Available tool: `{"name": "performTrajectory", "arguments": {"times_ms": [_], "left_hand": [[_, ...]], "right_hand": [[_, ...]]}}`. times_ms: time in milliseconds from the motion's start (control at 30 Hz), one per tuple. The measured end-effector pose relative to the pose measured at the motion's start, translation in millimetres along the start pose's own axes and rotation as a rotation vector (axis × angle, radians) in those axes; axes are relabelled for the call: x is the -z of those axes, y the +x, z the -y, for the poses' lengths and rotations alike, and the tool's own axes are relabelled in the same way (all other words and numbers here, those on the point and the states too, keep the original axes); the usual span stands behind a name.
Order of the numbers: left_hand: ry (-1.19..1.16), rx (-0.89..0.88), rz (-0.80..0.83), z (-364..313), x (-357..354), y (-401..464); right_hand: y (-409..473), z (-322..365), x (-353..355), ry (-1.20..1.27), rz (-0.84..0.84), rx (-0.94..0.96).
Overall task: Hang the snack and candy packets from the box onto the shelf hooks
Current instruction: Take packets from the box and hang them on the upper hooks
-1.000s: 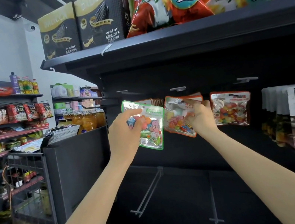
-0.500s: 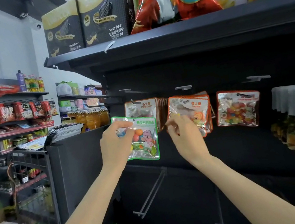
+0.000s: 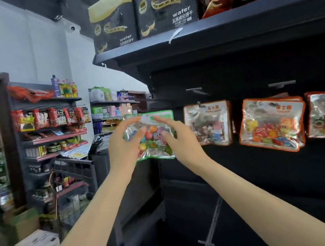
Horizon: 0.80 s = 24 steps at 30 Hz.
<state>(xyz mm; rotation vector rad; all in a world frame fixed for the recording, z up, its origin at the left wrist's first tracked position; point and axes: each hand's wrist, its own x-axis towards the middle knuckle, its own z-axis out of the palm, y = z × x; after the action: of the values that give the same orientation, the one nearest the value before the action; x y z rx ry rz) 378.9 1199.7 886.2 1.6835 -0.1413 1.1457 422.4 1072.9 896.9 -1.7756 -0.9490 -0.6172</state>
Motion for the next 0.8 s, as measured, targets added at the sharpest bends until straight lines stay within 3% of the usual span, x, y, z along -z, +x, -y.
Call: {"name": "performTrajectory", "arguments": {"times_ms": [200, 433, 800], "left_hand": [[0.024, -0.017, 0.077, 32.0, 26.9, 58.1], [0.033, -0.016, 0.211, 54.4, 18.9, 75.5], [0.014, -0.061, 0.181, 70.0, 10.1, 90.5]], "right_hand": [[40.1, 1.8, -53.3, 0.074, -0.091, -0.093], [50.6, -14.2, -72.2, -0.044, -0.280, -0.130], [58.8, -22.5, -74.3, -0.084, -0.335, -0.100]]}}
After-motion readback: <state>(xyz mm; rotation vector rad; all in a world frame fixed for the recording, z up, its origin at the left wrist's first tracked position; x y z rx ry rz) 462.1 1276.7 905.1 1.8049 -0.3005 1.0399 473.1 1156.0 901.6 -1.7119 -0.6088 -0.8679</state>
